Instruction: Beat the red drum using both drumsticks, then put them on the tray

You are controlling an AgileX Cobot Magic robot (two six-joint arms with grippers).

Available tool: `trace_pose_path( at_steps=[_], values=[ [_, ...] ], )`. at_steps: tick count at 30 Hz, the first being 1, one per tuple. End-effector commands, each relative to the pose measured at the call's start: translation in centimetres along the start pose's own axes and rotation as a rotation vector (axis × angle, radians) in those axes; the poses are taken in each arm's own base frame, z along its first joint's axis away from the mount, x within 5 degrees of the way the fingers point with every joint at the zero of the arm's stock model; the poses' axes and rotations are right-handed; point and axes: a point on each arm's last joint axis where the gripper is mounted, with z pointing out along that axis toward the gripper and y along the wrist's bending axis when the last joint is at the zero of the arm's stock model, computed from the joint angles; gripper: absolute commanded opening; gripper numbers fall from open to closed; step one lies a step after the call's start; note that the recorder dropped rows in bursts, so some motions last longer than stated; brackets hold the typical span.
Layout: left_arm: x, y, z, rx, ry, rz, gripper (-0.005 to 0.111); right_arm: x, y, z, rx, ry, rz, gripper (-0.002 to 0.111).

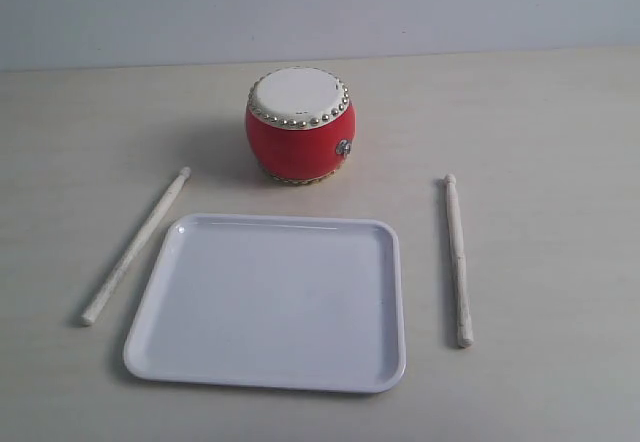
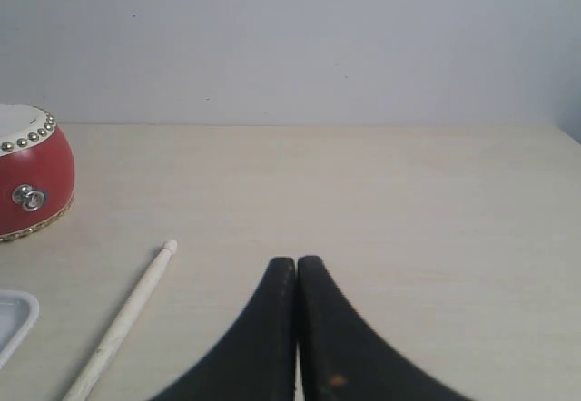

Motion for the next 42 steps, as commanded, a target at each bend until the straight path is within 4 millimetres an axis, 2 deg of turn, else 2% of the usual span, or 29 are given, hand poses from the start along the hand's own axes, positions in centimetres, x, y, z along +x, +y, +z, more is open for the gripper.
trace_pose_path(
  at_steps=[1,3,10,16,19,21,27,31,36,42],
  values=[
    [-0.2,0.1,-0.1,-0.012,-0.031,-0.037,0.0,0.1,0.0,0.0,0.006,-0.006,-0.004,0.0],
    [-0.3,0.1,-0.1,-0.014,-0.044,-0.107,0.0,0.1,0.0,0.0,0.006,-0.006,-0.004,0.0],
    [-0.6,0.2,-0.1,-0.004,-0.076,-0.587,0.0,0.1,0.0,0.0,0.006,-0.006,-0.004,0.0],
    [-0.8,0.3,-0.1,0.006,-0.11,-0.813,0.0,0.1,0.0,0.0,0.006,-0.006,-0.004,0.0],
    [-0.4,0.2,-0.1,0.004,-0.064,-0.885,0.0,0.1,0.0,0.0,0.006,-0.006,-0.004,0.0],
    [0.1,0.0,0.0,-0.003,-0.002,-0.879,0.0,0.1,0.0,0.0,0.006,-0.006,-0.004,0.0],
    [2.8,-0.9,-0.5,-0.043,0.327,-0.876,0.0,0.1,0.0,0.0,0.006,-0.006,-0.004,0.0],
    [3.1,-1.0,-0.6,-0.059,0.366,-0.934,0.0,0.1,0.0,0.0,0.006,-0.006,-0.004,0.0],
    [1.8,-0.6,-0.5,-0.055,0.364,-0.91,0.0,0.1,0.0,0.0,0.006,-0.006,-0.004,0.0],
    [-1.4,0.4,-0.3,-0.035,0.302,-0.833,0.0,0.1,0.0,0.0,0.006,-0.006,-0.004,0.0]
  ],
)
